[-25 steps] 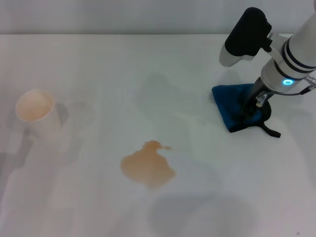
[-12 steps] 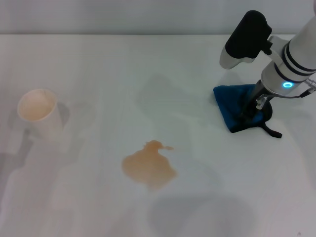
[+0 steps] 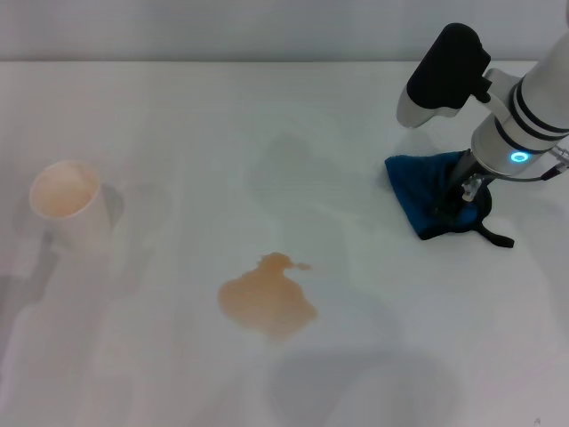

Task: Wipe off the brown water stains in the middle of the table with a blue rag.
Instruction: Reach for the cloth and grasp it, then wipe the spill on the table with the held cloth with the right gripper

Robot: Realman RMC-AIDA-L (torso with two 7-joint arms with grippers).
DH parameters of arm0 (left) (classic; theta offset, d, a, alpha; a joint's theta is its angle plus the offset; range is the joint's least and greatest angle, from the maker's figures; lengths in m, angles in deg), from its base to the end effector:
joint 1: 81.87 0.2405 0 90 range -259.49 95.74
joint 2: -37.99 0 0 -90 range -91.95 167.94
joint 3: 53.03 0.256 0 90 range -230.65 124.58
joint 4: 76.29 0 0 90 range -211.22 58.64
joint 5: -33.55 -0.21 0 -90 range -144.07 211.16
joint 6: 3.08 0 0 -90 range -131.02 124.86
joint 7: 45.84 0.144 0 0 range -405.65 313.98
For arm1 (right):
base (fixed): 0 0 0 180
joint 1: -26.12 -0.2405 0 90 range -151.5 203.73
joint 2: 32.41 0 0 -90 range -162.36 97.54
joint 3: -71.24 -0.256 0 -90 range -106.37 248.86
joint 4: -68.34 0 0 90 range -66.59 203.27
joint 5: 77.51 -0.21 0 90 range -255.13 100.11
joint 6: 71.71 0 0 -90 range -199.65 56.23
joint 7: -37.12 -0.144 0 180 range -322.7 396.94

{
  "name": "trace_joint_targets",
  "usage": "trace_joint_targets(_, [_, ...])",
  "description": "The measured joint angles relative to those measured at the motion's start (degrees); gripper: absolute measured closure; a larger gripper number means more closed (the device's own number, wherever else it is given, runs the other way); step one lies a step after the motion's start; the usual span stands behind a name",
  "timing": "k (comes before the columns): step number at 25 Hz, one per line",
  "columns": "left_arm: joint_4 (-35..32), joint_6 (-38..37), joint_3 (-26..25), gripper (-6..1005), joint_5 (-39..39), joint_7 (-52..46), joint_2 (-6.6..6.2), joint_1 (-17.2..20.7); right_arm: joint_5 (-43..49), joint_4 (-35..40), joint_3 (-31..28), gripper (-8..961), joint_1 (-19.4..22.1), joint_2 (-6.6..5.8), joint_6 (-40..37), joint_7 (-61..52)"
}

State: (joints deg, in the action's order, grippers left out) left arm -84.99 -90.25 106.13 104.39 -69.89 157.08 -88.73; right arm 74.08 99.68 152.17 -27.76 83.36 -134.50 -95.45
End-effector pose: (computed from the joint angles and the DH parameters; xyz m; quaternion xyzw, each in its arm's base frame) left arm -0.3710 0.2010 -0.0075 -0.6195 -0.3237 -0.3975 0.5945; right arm 0.2331 0.4149 -0.0462 -0.9117 0.2467 -0.2731 0.1827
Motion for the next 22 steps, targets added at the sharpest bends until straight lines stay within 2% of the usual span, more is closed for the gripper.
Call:
trace_joint_targets(7, [0.0, -0.02, 0.0, 123, 0.0, -0.13, 0.0, -0.08, 0.01, 0.43, -0.14, 863, 0.02, -0.05, -0.55, 0.05])
trace_joint_targets(12, [0.0, -0.02, 0.0, 123, 0.0, -0.18, 0.0, -0.09, -1.9, 2.25, 0.84, 863, 0.44, 0.22, -2.8, 0.56])
trace_joint_targets(22, [0.0, -0.01, 0.0, 124, 0.0, -0.2, 0.0, -0.37, -14.29, 9.13, 12.71, 866, 1.95, 0.35, -5.3, 0.83])
